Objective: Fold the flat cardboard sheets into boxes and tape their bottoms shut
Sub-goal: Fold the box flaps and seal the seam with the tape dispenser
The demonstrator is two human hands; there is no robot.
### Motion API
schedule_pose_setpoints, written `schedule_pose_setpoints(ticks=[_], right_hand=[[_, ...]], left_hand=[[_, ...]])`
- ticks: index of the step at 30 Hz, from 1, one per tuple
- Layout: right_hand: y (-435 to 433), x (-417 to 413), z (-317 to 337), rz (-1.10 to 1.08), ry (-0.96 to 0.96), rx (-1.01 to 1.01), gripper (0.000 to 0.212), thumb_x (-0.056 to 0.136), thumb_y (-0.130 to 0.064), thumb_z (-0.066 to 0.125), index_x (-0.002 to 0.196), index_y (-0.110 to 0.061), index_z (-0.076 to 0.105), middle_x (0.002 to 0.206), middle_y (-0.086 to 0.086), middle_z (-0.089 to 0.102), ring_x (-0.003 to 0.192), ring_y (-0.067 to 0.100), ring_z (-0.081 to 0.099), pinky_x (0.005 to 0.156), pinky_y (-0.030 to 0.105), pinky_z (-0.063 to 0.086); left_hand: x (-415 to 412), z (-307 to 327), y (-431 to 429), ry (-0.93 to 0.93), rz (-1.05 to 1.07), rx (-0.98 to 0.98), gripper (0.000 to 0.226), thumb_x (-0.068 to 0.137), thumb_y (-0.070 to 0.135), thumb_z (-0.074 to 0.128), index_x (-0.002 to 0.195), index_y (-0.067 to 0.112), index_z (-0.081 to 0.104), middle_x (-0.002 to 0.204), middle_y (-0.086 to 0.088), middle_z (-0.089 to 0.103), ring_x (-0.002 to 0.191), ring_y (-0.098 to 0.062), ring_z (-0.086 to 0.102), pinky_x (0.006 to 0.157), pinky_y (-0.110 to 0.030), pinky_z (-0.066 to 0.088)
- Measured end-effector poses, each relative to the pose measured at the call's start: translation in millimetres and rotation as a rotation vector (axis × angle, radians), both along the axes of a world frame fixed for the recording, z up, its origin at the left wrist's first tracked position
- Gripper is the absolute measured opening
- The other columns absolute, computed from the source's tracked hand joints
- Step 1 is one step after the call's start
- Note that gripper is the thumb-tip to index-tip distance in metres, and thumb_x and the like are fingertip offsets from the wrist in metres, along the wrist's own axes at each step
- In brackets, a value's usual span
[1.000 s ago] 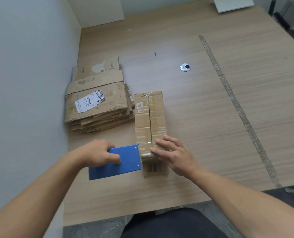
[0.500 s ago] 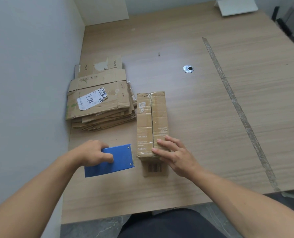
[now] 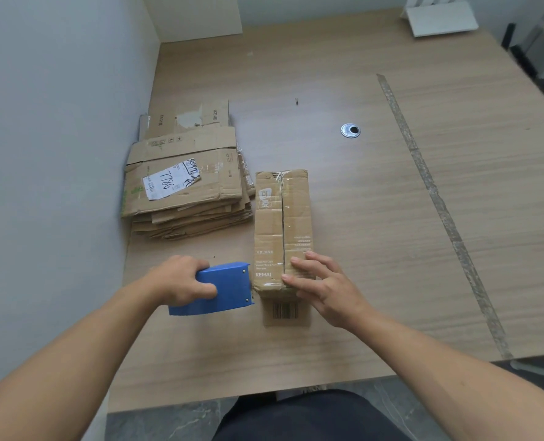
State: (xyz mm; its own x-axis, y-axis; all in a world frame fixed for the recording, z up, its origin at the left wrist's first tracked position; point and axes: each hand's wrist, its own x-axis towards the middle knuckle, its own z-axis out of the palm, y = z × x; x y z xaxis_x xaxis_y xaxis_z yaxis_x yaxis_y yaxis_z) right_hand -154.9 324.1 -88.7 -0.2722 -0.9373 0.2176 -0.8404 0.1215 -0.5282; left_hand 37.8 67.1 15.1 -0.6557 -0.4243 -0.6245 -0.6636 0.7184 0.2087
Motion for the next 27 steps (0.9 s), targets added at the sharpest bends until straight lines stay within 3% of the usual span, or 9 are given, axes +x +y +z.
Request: schedule_pose_setpoints(ticks=[6, 9, 11, 14, 17, 23, 27], right_hand=[[-1.7, 8.2, 10.3, -0.075, 0.143, -0.017, 0.032, 0.089, -0.047, 0.052, 0.116, -0.04, 0.065, 0.132, -0.004, 0.059, 0.127, 0.024, 0.045, 0.089, 0.05, 0.049], [-14.5, 22.0, 22.6, -0.055, 0.352, -0.003, 0.031, 0.082, -0.051, 0.059, 0.097, -0.025, 0.065, 0.12, 0.003, 0.059, 0.127, 0.027, 0.046, 0.099, 0.062, 0.04], [-26.8, 29.8, 22.6, -0.011, 0.405, 0.002, 0.037, 0.075, -0.046, 0.074, 0.091, -0.017, 0.058, 0.117, 0.007, 0.06, 0.129, 0.031, 0.049, 0.104, 0.057, 0.04], [-37.6, 39.4, 12.2, -0.008, 0.378, 0.008, 0.057, 0.068, -0.043, 0.082, 0.107, -0.017, 0.051, 0.121, 0.005, 0.061, 0.126, 0.03, 0.053, 0.104, 0.049, 0.042], [-37.3, 39.3, 2.4, -0.035, 0.354, -0.089, 0.043, 0.082, -0.037, 0.065, 0.124, -0.029, 0.059, 0.125, 0.003, 0.061, 0.123, 0.03, 0.052, 0.104, 0.048, 0.035], [-37.5, 30.7, -0.7, -0.022, 0.341, -0.066, 0.054, 0.076, -0.024, 0.081, 0.126, -0.034, 0.061, 0.125, 0.003, 0.062, 0.12, 0.03, 0.056, 0.102, 0.048, 0.036], [-42.2, 33.1, 5.7, -0.01, 0.331, -0.041, 0.055, 0.071, -0.023, 0.084, 0.122, -0.033, 0.064, 0.121, 0.001, 0.062, 0.118, 0.029, 0.057, 0.1, 0.046, 0.036]], left_hand=[[9.6, -0.6, 11.5, 0.076, -0.052, -0.189, 0.023, 0.072, 0.049, 0.057, 0.079, 0.028, 0.05, 0.074, 0.008, 0.06, 0.074, -0.015, 0.056, 0.053, -0.029, 0.035], [10.9, 5.1, 18.3, 0.08, -0.043, -0.221, 0.02, 0.077, 0.045, 0.061, 0.076, 0.032, 0.044, 0.073, 0.01, 0.058, 0.072, -0.014, 0.054, 0.053, -0.029, 0.032], [11.4, 6.5, 21.2, 0.083, -0.027, -0.222, 0.019, 0.077, 0.044, 0.06, 0.079, 0.034, 0.044, 0.074, 0.011, 0.057, 0.073, -0.015, 0.054, 0.053, -0.028, 0.032], [14.2, 3.3, 21.6, 0.1, -0.006, -0.213, 0.017, 0.077, 0.044, 0.06, 0.089, 0.035, 0.05, 0.076, 0.01, 0.058, 0.076, -0.017, 0.055, 0.054, -0.029, 0.034], [16.7, -2.3, 23.3, 0.124, 0.015, -0.21, 0.023, 0.078, 0.044, 0.06, 0.098, 0.035, 0.053, 0.078, 0.01, 0.059, 0.078, -0.018, 0.056, 0.054, -0.029, 0.034], [27.5, -18.7, 33.6, 0.21, 0.052, -0.252, 0.035, 0.072, 0.056, 0.047, 0.092, 0.027, 0.05, 0.078, 0.006, 0.058, 0.077, -0.022, 0.056, 0.058, -0.032, 0.035], [32.3, -22.1, 37.5, 0.217, 0.101, -0.256, 0.025, 0.081, 0.049, 0.057, 0.09, 0.028, 0.048, 0.079, 0.006, 0.059, 0.08, -0.022, 0.057, 0.059, -0.032, 0.037]])
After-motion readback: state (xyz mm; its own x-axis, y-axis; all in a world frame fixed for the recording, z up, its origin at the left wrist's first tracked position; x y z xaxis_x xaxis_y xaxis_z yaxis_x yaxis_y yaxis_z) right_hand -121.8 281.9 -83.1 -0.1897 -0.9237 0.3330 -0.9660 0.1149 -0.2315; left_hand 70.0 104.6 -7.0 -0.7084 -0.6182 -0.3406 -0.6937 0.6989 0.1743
